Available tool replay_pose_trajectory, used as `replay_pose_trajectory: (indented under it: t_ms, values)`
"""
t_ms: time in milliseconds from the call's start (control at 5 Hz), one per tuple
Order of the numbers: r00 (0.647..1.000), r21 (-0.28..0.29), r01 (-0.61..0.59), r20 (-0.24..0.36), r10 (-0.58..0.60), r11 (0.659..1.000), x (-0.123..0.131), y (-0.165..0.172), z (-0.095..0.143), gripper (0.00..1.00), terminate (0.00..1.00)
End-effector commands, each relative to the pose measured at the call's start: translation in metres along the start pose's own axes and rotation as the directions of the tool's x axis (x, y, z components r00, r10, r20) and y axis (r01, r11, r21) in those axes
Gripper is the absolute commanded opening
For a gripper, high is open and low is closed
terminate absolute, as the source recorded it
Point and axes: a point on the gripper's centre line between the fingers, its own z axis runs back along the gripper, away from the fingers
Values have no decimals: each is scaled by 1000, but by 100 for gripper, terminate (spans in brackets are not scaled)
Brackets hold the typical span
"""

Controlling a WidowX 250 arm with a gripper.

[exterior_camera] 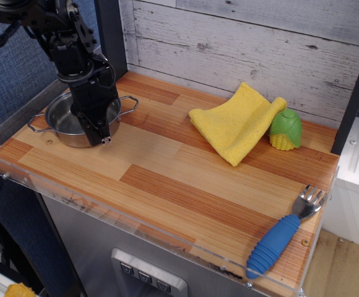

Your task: Place the pan on the front edge of the table.

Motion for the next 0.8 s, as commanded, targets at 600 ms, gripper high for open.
replay_pose_trajectory:
  t_ms: [600]
  values:
    - [977,49,-118,186,107,992,52,16,91,0,0]
